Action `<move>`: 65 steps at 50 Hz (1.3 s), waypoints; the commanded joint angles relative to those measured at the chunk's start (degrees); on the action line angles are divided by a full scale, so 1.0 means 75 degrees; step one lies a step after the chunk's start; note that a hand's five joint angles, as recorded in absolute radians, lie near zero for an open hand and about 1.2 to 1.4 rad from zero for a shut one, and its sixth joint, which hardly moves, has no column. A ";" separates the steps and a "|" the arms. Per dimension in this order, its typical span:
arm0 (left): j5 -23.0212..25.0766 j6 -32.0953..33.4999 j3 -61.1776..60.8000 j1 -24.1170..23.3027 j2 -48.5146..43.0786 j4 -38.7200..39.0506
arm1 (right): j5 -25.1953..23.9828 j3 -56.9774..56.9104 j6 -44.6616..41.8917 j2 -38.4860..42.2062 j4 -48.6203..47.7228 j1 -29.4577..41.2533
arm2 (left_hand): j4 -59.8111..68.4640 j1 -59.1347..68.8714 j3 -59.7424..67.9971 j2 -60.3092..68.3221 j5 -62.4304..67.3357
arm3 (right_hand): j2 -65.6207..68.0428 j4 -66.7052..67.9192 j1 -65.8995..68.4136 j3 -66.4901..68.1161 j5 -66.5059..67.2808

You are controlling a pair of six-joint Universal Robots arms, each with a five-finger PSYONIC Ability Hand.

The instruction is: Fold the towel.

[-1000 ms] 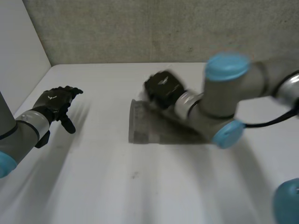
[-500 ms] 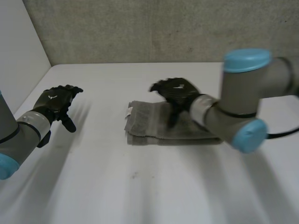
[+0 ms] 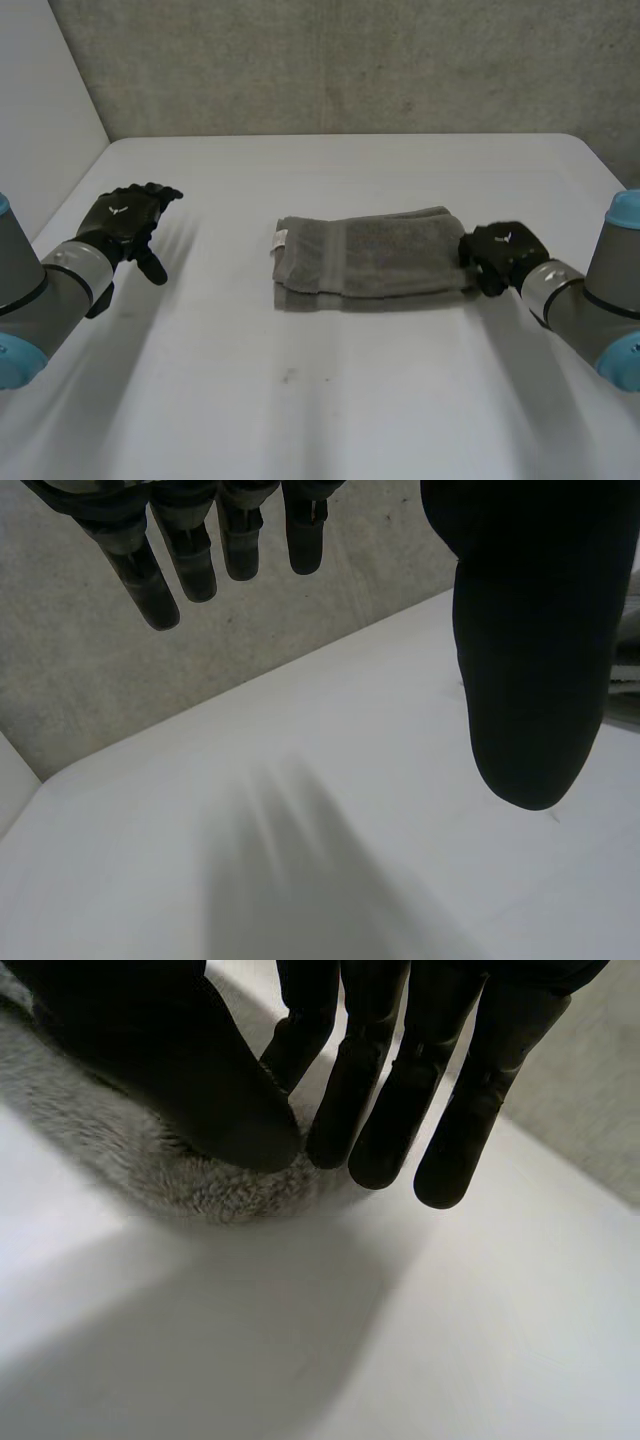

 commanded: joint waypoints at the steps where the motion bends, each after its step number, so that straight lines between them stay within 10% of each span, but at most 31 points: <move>1: -0.0008 0.0000 -0.0077 -0.0004 0.0044 -0.0006 | 0.0047 -0.1201 0.0909 -0.0044 -0.0106 0.0431 | 0.0056 0.0020 0.0053 0.0081 -0.0186 | 0.1572 0.1547 0.0309 0.1546 0.1618; 27: 0.0004 0.0000 -0.0323 0.0078 0.0243 0.0006 | -0.0727 -0.7626 0.1861 0.4174 0.3128 0.3890 | 0.0056 0.0020 0.0053 0.0081 -0.0186 | 0.1572 0.1547 0.0309 0.1546 0.1618; 29: 0.0004 0.0000 -0.0312 0.0031 0.0255 0.0006 | -0.0493 -0.7848 0.1872 0.4175 0.3269 0.3867 | 0.0056 0.0020 0.0053 0.0081 -0.0186 | -0.4989 -0.5014 -0.6252 -0.5015 -0.4943; 31: 0.0004 0.0000 -0.0277 0.0008 0.0243 0.0006 | -0.0330 -0.7837 0.1931 0.4058 0.3292 0.3809 | 0.0056 0.0020 0.0053 0.0081 -0.0186 | -0.7761 -0.7786 -0.9024 -0.7787 -0.7716; 48: -0.0113 -0.1745 0.1620 -0.1443 -0.0119 -0.0065 | 0.0070 -0.3667 0.3289 0.0637 0.2016 0.2463 | 0.0369 0.0333 0.0366 0.0394 0.0127 | -0.7761 -0.7786 -0.9024 -0.7787 -0.7716; 65: -0.0711 -0.1911 0.5981 -0.2875 -0.3941 -0.2467 | 0.0832 -0.4881 0.3912 0.2075 0.2881 0.2121 | 0.0370 0.0334 0.0367 0.0395 0.0128 | -0.7761 -0.7786 -0.9024 -0.7787 -0.7716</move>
